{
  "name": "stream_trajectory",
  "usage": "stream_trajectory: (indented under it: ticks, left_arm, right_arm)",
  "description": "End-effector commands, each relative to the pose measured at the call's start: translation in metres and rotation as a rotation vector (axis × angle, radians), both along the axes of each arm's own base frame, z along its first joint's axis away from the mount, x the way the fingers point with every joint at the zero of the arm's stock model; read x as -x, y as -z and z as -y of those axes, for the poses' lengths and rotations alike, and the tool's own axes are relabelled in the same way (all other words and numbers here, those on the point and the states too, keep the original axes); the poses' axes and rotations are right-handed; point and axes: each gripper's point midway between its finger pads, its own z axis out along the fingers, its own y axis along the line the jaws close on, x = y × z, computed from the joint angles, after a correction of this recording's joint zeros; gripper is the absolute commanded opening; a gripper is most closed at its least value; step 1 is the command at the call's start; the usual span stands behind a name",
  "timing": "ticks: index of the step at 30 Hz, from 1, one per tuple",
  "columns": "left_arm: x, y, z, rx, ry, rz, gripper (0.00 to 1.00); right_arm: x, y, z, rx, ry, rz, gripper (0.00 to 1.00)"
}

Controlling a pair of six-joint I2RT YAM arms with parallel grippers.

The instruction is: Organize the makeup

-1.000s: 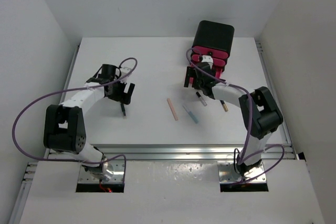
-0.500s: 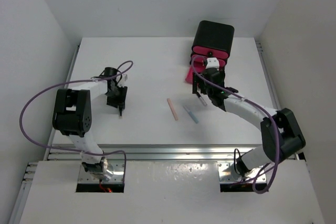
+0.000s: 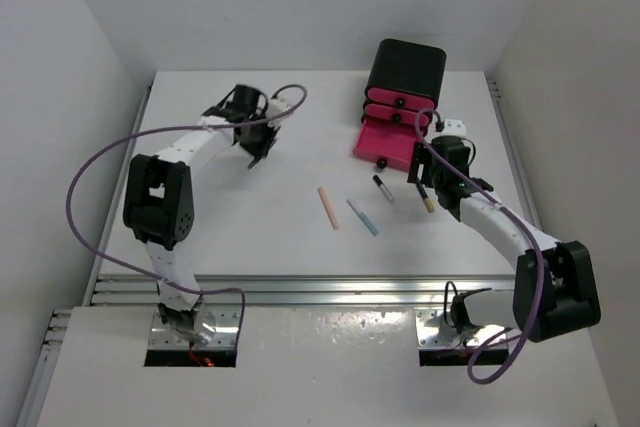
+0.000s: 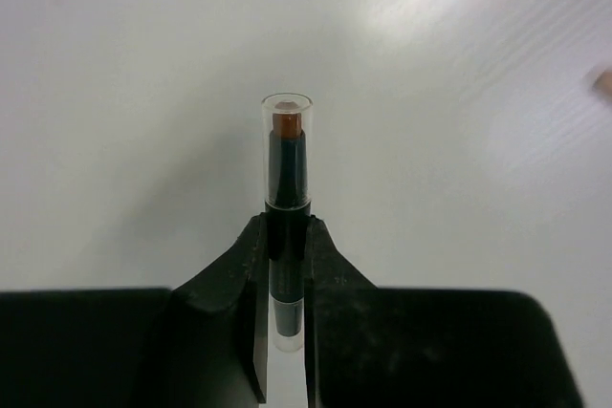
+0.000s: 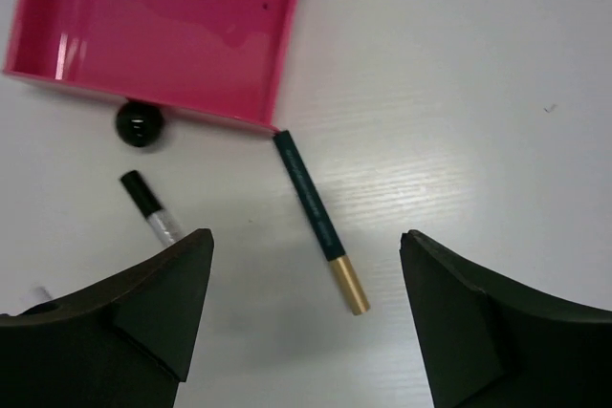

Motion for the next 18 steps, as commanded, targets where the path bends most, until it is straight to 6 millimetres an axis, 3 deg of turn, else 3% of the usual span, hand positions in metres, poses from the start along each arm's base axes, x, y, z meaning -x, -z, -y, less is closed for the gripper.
stream_trajectory:
  ticks: [1,2,3,4,5,6,7,10,15,18]
  left_arm:
    - [-0.057,-0.082,0.083,-0.057,0.435,0.350,0.00]
    - [-0.079,-0.099,0.108,-0.055,0.495,0.421,0.00]
    - [-0.086,-0.105,0.130,-0.051,0.559,0.458,0.00]
    - [-0.094,-0.137,0.171,-0.026,0.677,0.568,0.00]
    - [-0.098,-0.139,0.190,-0.017,0.726,0.595,0.00]
    - [-0.107,-0.116,0.212,-0.014,0.771,0.591,0.00]
    - [-0.105,-0.118,0.239,-0.014,0.813,0.635,0.00]
    - [-0.123,-0.125,0.277,-0.007,0.818,0.807,0.00]
    - [-0.112,-0.123,0.324,0.030,0.930,0.917,0.00]
    - [-0.104,-0.109,0.347,0.045,0.985,0.947,0.00]
  right_arm:
    - [0.014,0.012,-0.003,-0.119,-0.037,-0.058,0.78]
    - [0.014,0.012,0.000,-0.166,-0.050,-0.062,0.78]
    - [0.015,0.014,0.001,-0.185,-0.048,-0.068,0.76]
    - [0.017,0.017,0.010,-0.200,-0.022,-0.076,0.76]
    - [0.018,0.018,0.007,-0.229,-0.036,-0.085,0.74]
    - [0.019,0.019,0.008,-0.246,-0.028,-0.091,0.74]
    - [0.021,0.019,0.016,-0.256,0.000,-0.098,0.74]
    - [0.027,0.018,0.026,-0.243,0.007,-0.113,0.74]
    - [0.033,0.013,0.046,-0.209,0.037,-0.125,0.74]
    - [0.035,0.015,0.053,-0.195,0.040,-0.139,0.77]
